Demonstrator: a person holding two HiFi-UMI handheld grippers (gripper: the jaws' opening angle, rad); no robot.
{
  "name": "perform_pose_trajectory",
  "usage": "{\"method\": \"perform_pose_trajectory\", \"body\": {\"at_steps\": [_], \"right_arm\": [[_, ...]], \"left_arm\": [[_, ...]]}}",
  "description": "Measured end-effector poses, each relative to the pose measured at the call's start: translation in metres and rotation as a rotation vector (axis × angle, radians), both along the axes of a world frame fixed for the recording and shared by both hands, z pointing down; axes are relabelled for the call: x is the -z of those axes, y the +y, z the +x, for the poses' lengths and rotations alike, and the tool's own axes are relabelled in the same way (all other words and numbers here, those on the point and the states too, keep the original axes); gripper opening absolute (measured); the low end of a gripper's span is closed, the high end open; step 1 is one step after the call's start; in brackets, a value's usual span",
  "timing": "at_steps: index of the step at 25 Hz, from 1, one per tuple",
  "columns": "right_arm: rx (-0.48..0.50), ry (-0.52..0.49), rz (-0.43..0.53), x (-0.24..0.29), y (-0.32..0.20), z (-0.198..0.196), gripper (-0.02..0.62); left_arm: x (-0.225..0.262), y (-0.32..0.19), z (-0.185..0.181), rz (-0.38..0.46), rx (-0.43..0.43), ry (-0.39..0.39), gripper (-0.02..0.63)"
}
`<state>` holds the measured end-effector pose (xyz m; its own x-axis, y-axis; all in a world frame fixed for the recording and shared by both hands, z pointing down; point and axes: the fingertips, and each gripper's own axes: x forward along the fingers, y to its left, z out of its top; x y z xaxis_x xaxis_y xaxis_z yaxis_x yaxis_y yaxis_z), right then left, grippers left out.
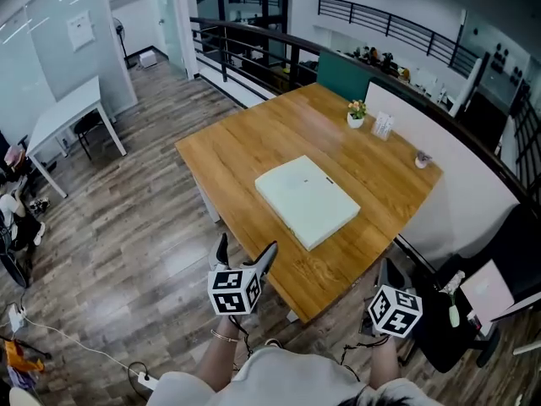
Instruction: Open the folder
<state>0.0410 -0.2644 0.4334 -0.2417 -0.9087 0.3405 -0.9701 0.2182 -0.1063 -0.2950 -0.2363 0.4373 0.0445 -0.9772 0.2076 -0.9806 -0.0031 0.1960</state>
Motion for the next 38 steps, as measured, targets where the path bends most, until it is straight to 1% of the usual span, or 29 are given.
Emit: {"method": "perform_pose_trajectory", "body": {"at_steps": [5, 8, 11, 15, 20, 25, 30, 33, 38], "right_arm": [[-0.031, 0.012, -0.032, -0.011, -0.022, 0.014, 0.001], [-0.039, 0.003, -0.030, -0.010, -0.042, 0.020, 0.002], [-0.043, 0.000, -0.023, -0.006, -0.057, 0.027, 0.002], [-0.104, -0.004, -0.034, -0.008, -0.066, 0.059, 0.001], [-0.202, 0.003, -0.051, -0.013, -0.066, 0.109, 0.001], [-0.260, -0.003, -0.061, -0.019, -0.065, 0.137, 0.002], [-0.270, -0.014, -0.079, -0.028, -0.071, 0.147, 0.001], [-0.265, -0.020, -0.098, -0.038, -0.078, 0.149, 0.002], [-0.241, -0.041, -0.136, -0.061, -0.097, 0.147, 0.002]], "left_arm": [[-0.018, -0.026, 0.013, -0.039, -0.030, 0.020, 0.540], [-0.027, -0.042, 0.025, -0.064, -0.049, 0.023, 0.540], [-0.027, -0.058, 0.040, -0.072, -0.071, 0.022, 0.540], [-0.023, -0.086, 0.063, -0.067, -0.115, 0.015, 0.540], [-0.022, -0.122, 0.111, -0.066, -0.206, 0.017, 0.540], [-0.027, -0.142, 0.155, -0.074, -0.299, 0.001, 0.540], [-0.033, -0.159, 0.175, -0.097, -0.342, -0.037, 0.540], [-0.041, -0.168, 0.187, -0.148, -0.382, -0.043, 0.540], [-0.055, -0.186, 0.204, -0.215, -0.426, -0.111, 0.540]]}}
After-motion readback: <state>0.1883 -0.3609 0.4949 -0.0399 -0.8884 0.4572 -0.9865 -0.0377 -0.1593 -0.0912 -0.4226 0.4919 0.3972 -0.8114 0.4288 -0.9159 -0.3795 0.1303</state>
